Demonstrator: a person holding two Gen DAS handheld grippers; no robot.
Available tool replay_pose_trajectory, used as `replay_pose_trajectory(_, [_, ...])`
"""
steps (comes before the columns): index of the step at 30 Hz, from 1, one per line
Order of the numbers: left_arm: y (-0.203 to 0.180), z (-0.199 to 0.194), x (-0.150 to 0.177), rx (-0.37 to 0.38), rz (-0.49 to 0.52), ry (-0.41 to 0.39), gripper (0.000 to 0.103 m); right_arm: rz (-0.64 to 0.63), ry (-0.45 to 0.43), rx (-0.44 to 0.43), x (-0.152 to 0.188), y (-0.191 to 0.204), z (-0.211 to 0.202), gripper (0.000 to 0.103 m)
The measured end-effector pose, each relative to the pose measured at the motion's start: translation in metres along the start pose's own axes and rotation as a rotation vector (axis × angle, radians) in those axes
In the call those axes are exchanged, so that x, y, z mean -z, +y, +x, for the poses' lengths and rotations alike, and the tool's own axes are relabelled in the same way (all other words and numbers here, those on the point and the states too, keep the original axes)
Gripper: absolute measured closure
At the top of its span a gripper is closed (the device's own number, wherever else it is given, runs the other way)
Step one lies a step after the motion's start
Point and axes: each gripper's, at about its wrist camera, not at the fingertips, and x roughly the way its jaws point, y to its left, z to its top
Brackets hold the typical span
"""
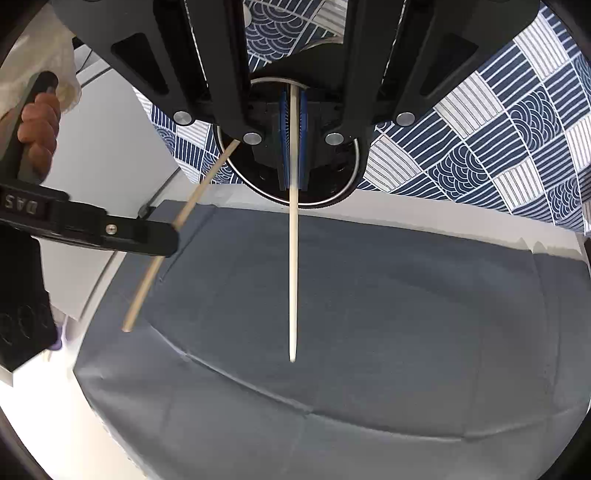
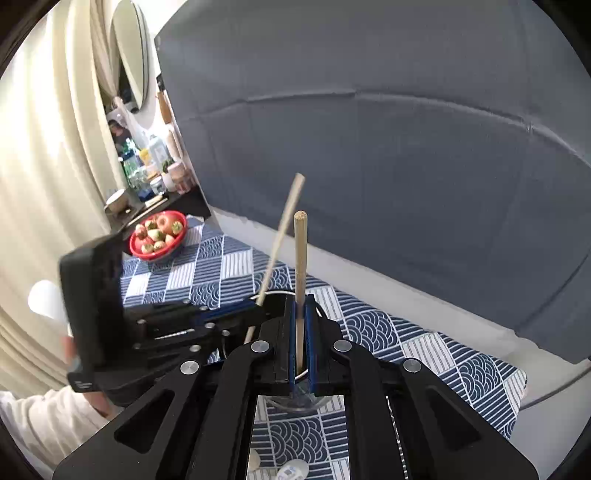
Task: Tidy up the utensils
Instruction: 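Open both tools to drop the chopsticks into the black cup, then raise both tools from the cup and move them toward the white spoons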
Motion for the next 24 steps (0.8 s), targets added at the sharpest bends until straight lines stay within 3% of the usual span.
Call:
replay_pose_trajectory(6, [-0.006,-0.012,0.002,-0.020,0.053,0.007,0.097,-0.005,0.015,0.006,0.005,0.005,0.002,0.097])
replay_pose_trajectory(7, [-0.007,-0.014,0.003,-0.030,0.064,0.005,0.095,-0.005,0.013,0.012,0.005,0.005,0.001,0.097])
replay_pose_trajectory(9, [-0.009,-0.020,0.003,-0.032,0.080,-0.001,0.080,-0.006,0.000,0.034,0.005,0.005,-0.005,0.096])
replay_pose_trajectory(10, [-0.010,-0.024,0.002,-0.037,0.085,-0.007,0.065,-0.002,-0.004,0.038,0.005,0.005,-0.007,0.090])
replay_pose_trajectory(11, [-0.010,-0.027,0.003,-0.040,0.088,-0.012,0.056,0.004,-0.011,0.049,0.004,0.004,-0.011,0.077])
replay_pose_trajectory(13, [-0.009,-0.038,0.004,-0.054,0.094,-0.031,0.047,0.006,-0.038,0.072,0.004,0.004,-0.020,0.055])
replay_pose_trajectory(15, [-0.008,-0.047,0.004,-0.070,0.098,-0.031,0.040,0.004,-0.052,0.085,0.005,0.005,-0.027,0.053])
replay_pose_trajectory(17, [-0.010,-0.056,0.006,-0.101,0.114,-0.034,0.024,0.008,-0.068,0.103,0.006,0.006,-0.034,0.036])
replay_pose_trajectory(20, [-0.013,-0.070,0.009,-0.141,0.119,-0.034,0.010,0.018,-0.087,0.137,0.009,0.007,-0.042,0.018])
replay_pose_trajectory(24, [-0.012,-0.083,0.016,-0.183,0.120,-0.022,0.006,0.046,-0.108,0.148,0.017,0.011,-0.053,0.017])
